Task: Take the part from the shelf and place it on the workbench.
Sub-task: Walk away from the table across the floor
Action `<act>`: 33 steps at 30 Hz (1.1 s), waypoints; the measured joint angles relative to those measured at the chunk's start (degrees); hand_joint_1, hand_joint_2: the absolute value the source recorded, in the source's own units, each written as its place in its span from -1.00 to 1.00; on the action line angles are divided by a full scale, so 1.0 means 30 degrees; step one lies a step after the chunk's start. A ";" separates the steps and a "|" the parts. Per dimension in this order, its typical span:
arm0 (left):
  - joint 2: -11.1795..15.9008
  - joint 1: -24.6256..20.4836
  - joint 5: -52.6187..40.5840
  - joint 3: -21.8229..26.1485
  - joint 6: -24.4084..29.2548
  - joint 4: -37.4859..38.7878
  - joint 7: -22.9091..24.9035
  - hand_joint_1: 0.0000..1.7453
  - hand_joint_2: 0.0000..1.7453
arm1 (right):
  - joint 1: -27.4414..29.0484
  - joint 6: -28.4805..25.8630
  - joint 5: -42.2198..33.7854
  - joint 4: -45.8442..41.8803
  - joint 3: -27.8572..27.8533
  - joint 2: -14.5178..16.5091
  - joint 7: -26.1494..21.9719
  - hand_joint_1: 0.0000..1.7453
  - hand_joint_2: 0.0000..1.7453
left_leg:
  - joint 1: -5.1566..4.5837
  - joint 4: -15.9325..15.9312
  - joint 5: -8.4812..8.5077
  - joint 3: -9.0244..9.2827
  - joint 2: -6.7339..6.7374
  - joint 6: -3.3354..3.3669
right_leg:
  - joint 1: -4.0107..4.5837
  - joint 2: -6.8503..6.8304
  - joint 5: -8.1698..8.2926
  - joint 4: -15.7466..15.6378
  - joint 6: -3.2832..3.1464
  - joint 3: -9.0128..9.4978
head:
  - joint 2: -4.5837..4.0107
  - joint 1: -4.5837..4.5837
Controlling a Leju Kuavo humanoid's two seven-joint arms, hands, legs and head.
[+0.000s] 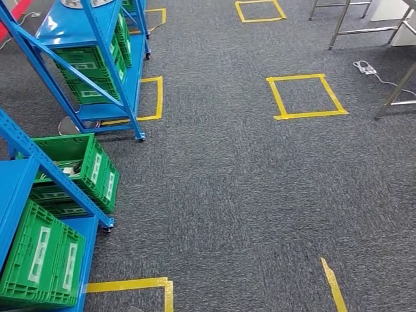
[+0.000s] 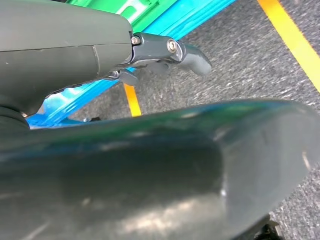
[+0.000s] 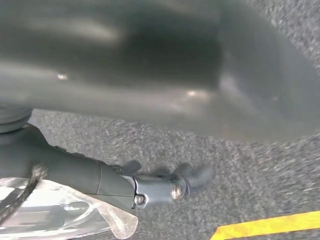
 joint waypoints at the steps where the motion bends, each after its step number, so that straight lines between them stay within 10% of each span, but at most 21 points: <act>1: -0.0004 0.0001 0.0000 0.0007 0.0011 -0.0002 0.0000 -1.00 -1.00 | 0.0028 0.0007 0.0000 0.0007 0.0004 -0.0004 -0.0002 -1.00 -1.00 | 0.0013 0.0082 -0.0088 0.0004 0.0001 -0.0072 | -0.0019 0.0016 -0.0026 -0.0011 -0.0095 0.0021 | 0.0002 -0.0047; 3: -0.0009 -0.0020 -0.0015 0.0020 0.0029 -0.0005 0.0000 -1.00 -1.00 | 0.0016 0.0006 0.0000 0.0013 0.0011 -0.0020 -0.0013 -1.00 -1.00 | 0.0075 0.1133 -0.0642 -0.0448 0.0000 -0.0287 | -0.0077 0.0017 -0.0133 -0.0046 -0.0311 0.0191 | 0.0002 -0.0133; 6: -0.0009 -0.0039 -0.0029 0.0051 0.0035 -0.0005 0.0000 -1.00 -1.00 | -0.0023 -0.0005 0.0007 0.0015 0.0025 -0.0035 -0.0016 -1.00 -1.00 | 0.0204 0.5151 -0.1959 -0.2778 -0.0001 -0.0503 | -0.0021 0.0009 -0.0440 -0.0053 -0.0508 0.0492 | 0.0000 -0.0209; 8: -0.0009 0.0011 -0.0027 0.0068 0.0035 -0.0005 0.0000 -1.00 -1.00 | 0.0005 -0.0004 0.0016 0.0016 0.0031 -0.0031 -0.0016 -1.00 -1.00 | 0.0204 0.6170 -0.1502 -0.3800 -0.0004 -0.0419 | 0.0020 0.0060 -0.0722 -0.0053 -0.0514 0.0843 | 0.0000 -0.0213; 11: 0.0002 0.0055 -0.0029 0.0097 0.0038 -0.0005 0.0000 -1.00 -1.00 | -0.0004 -0.0002 0.0029 0.0033 0.0049 -0.0029 -0.0015 -1.00 -1.00 | 0.0041 0.3336 0.1192 -0.3203 -0.0019 -0.0080 | 0.0043 0.0174 -0.1196 -0.0085 -0.0464 0.1480 | 0.0000 -0.0200; 13: 0.0011 0.0041 -0.0029 0.0182 0.0051 -0.0004 0.0000 -1.00 -1.00 | -0.0054 -0.0002 0.0044 0.0051 0.0080 -0.0029 -0.0011 -1.00 -1.00 | -0.0099 0.1870 0.1855 -0.2671 -0.0032 0.0129 | 0.0058 0.0223 -0.1424 -0.0141 -0.0333 0.1595 | 0.0000 -0.0212; 18: -0.0013 0.0052 -0.0020 0.0363 0.0069 0.0000 0.0000 -1.00 -1.00 | -0.0060 0.0013 0.0064 0.0075 0.0135 -0.0029 -0.0018 -1.00 -1.00 | -0.0005 0.0717 0.1270 -0.2190 -0.0068 -0.0179 | 0.0163 0.0106 -0.1290 -0.0177 -0.0305 0.1621 | 0.0000 -0.0215; 33: -0.0055 0.0002 -0.0343 0.0473 0.0071 0.0000 0.0011 -1.00 -1.00 | -0.0037 0.0007 0.0138 0.0087 0.0273 -0.0035 0.0026 -1.00 -1.00 | -0.0010 0.0722 0.1061 -0.1901 -0.0067 0.0017 | 0.0163 0.0091 -0.1464 -0.0839 -0.0140 0.1987 | 0.0000 -0.0233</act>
